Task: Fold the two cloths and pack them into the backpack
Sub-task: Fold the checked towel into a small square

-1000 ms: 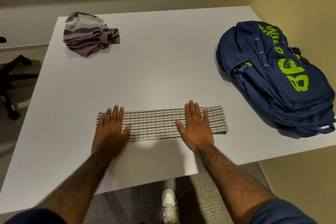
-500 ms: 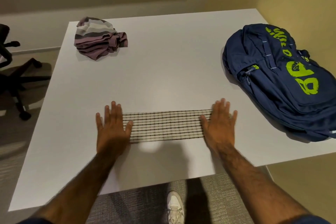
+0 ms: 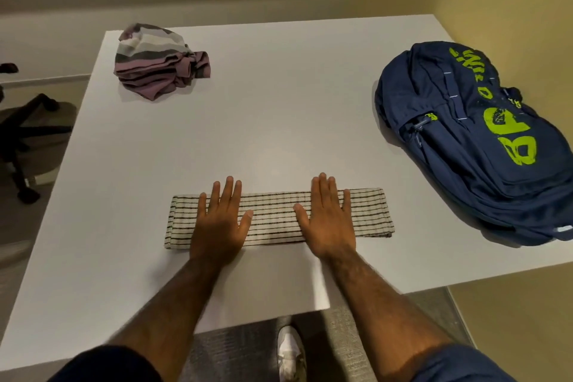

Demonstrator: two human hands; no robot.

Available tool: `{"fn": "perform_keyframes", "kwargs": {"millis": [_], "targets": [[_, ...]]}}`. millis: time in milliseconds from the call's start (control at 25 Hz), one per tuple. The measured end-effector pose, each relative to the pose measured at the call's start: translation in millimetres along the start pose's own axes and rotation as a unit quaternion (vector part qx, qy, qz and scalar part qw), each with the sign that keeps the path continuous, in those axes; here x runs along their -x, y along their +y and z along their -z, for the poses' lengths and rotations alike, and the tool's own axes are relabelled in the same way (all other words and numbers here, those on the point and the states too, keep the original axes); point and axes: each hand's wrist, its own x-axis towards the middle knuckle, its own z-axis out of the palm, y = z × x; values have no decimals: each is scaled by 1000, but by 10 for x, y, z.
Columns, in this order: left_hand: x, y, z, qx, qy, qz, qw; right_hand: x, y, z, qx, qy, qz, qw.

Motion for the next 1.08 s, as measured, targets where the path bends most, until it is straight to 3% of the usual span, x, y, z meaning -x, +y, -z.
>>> {"fn": "perform_keyframes", "kwargs": {"millis": [400, 520, 600, 720, 800, 840, 960, 1080], "targets": [[-116, -822, 272, -52, -23, -10, 998, -108, 1068, 508, 100, 14, -17, 995], [-250, -1130, 567, -64, -34, -46, 996, -302, 1212, 890, 110, -69, 47, 990], [-324, -1210, 779, -44, -108, -48, 992, -419, 1141, 1070, 138, -141, 58, 979], [-390, -1211, 956, 45, -170, -3, 984, -523, 1001, 1169, 183, -154, 86, 967], [-432, -1216, 1065, 106, -151, 29, 982, -581, 966, 1234, 203, -115, 82, 969], [-455, -1208, 1148, 115, -116, 34, 986, -604, 967, 1279, 215, -59, 85, 971], [-518, -1222, 1316, 36, 37, -21, 998, -597, 1050, 1328, 248, 129, 89, 956], [-454, -1284, 1137, -36, 55, -80, 995, -466, 1133, 1120, 260, 180, 90, 944]]}}
